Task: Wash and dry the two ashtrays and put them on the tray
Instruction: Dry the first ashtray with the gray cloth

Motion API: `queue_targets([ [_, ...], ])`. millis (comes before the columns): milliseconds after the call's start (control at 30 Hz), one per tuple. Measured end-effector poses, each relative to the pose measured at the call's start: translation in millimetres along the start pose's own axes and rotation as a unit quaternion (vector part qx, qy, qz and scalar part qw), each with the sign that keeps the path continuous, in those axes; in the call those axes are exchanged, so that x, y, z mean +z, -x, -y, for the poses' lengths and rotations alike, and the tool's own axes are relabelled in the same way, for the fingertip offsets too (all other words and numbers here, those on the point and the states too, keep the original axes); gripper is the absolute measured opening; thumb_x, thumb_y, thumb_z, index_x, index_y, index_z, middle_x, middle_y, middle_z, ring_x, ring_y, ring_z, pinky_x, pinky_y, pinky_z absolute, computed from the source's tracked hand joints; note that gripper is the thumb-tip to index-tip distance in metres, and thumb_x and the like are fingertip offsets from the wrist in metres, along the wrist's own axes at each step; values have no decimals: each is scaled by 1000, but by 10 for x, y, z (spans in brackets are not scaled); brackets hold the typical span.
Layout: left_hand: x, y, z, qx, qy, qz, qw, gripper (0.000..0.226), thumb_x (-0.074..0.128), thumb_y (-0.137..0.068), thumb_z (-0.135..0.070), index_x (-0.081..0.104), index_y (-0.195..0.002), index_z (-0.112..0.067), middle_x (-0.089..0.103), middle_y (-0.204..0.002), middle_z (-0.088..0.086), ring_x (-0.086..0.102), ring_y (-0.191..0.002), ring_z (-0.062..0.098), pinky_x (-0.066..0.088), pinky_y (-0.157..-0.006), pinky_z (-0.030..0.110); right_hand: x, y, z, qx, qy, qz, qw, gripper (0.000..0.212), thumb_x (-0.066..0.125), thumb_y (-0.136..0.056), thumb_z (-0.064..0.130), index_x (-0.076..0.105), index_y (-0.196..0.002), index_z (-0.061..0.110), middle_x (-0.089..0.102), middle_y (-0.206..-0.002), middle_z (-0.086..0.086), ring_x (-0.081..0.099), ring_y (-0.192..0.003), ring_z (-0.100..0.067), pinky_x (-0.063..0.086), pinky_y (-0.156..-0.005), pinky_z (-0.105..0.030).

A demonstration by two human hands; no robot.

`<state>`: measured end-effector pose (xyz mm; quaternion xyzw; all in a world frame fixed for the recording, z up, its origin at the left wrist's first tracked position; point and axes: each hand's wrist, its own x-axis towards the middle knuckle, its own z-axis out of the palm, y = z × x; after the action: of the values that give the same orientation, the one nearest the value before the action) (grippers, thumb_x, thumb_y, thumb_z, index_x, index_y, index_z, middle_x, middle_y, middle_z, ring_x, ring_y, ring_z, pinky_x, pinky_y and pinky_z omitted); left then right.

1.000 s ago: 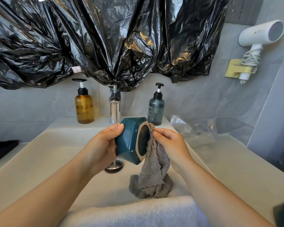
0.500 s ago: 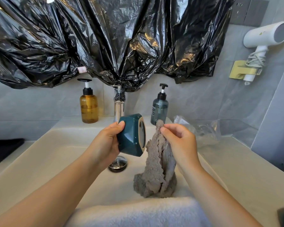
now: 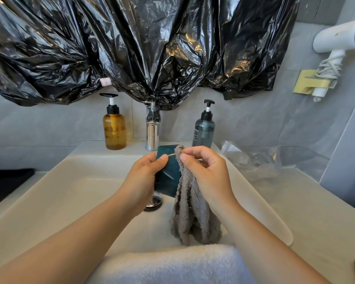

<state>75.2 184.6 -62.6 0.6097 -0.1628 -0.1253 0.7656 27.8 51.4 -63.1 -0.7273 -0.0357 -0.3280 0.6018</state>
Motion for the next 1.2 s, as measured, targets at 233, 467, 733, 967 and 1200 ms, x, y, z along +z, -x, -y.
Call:
queue_targets([
  [233, -18, -1, -42, 6, 41, -26, 999, 24, 44, -100, -19, 57, -117, -8, 68, -104, 14, 66, -92, 25, 55, -77, 38, 32, 86, -20, -6, 54, 52, 997, 3, 69, -88, 21, 66, -87, 23, 68, -85, 8, 63, -81, -8, 49, -71, -15],
  [467, -54, 6, -127, 8, 111, -36, 993, 26, 41, -101, -22, 53, -120, -9, 63, -115, 16, 61, -103, 29, 52, -81, 44, 26, 169, -59, 2, 127, 119, 985, 15, 70, -85, 15, 57, -80, 21, 61, -79, 8, 57, -75, -5, 44, -66, -12],
  [733, -71, 32, -191, -4, 189, -25, 982, 27, 37, -102, -23, 61, -100, -13, 73, -93, 7, 65, -94, 26, 50, -78, 46, -71, 124, -70, 54, 87, 80, 991, 15, 66, -89, 16, 64, -81, 30, 64, -84, 12, 57, -81, -1, 43, -72, -14],
  [967, -68, 49, -186, 3, 208, 6, 978, 29, 38, -101, -22, 63, -88, -15, 74, -74, 1, 72, -66, 15, 56, -70, 45, -136, 45, -166, 118, 39, 11, 992, 12, 65, -90, 15, 67, -83, 25, 67, -87, 6, 60, -86, -10, 43, -73, -19],
  [1200, -64, 43, -122, -36, 163, 21, 986, 27, 40, -100, -24, 63, -109, -12, 71, -90, 7, 64, -84, 24, 51, -77, 43, -244, -35, -167, 78, 64, -148, 984, 6, 65, -91, 18, 70, -93, 18, 69, -92, 3, 61, -87, -10, 44, -68, -8],
])
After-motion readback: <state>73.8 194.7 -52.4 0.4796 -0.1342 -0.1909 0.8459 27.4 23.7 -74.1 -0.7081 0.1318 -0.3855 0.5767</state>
